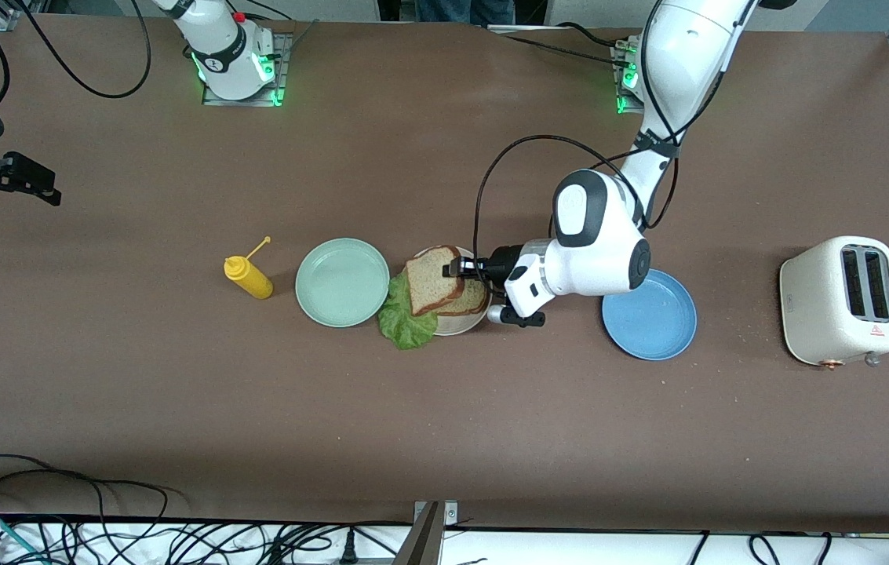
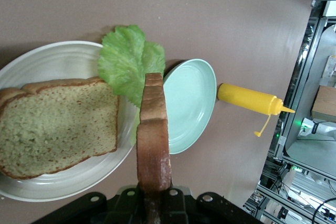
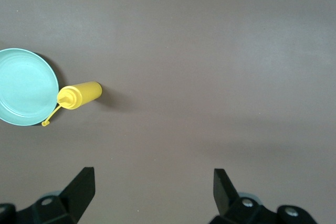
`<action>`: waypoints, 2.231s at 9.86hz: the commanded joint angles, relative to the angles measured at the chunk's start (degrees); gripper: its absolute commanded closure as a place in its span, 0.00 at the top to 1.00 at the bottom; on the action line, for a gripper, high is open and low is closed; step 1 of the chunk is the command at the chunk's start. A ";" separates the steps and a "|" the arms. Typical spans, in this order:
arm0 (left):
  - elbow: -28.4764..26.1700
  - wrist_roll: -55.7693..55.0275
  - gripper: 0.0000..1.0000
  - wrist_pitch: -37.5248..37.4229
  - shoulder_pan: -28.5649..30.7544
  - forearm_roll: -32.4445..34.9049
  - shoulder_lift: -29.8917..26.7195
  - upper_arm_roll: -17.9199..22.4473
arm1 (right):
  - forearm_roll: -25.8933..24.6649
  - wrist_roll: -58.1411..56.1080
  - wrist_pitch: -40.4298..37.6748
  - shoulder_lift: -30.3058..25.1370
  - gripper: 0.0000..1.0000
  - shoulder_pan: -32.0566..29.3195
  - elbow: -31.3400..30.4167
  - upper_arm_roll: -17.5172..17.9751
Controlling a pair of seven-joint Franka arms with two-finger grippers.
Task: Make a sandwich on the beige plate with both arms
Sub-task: 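Lower the bread onto the lettuce and open the left gripper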
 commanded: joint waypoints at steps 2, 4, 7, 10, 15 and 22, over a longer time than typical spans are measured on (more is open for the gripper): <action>-3.36 0.29 0.00 6.34 -3.57 -4.64 -0.91 0.58 | -0.44 0.71 -1.43 -0.03 1.00 -0.12 1.07 0.18; -3.81 0.47 0.00 6.53 -3.67 -4.81 -0.65 0.67 | -0.44 0.71 -1.52 -0.03 1.00 -0.12 1.07 0.26; -3.72 1.26 0.00 7.58 -3.67 -3.94 1.19 0.93 | 0.44 0.62 -1.52 0.06 1.00 -0.12 1.07 0.26; -3.63 1.44 0.59 7.67 -2.97 -0.18 2.07 1.29 | 0.52 0.54 -1.52 0.06 1.00 -0.12 1.07 0.27; -3.63 1.52 1.00 7.59 -1.12 1.16 2.07 1.46 | 1.67 0.54 -1.52 0.24 1.00 -0.20 1.07 0.09; -2.84 0.82 1.00 7.06 -0.16 4.04 -0.12 6.37 | 4.21 0.71 -1.52 0.41 1.00 -0.20 0.98 0.18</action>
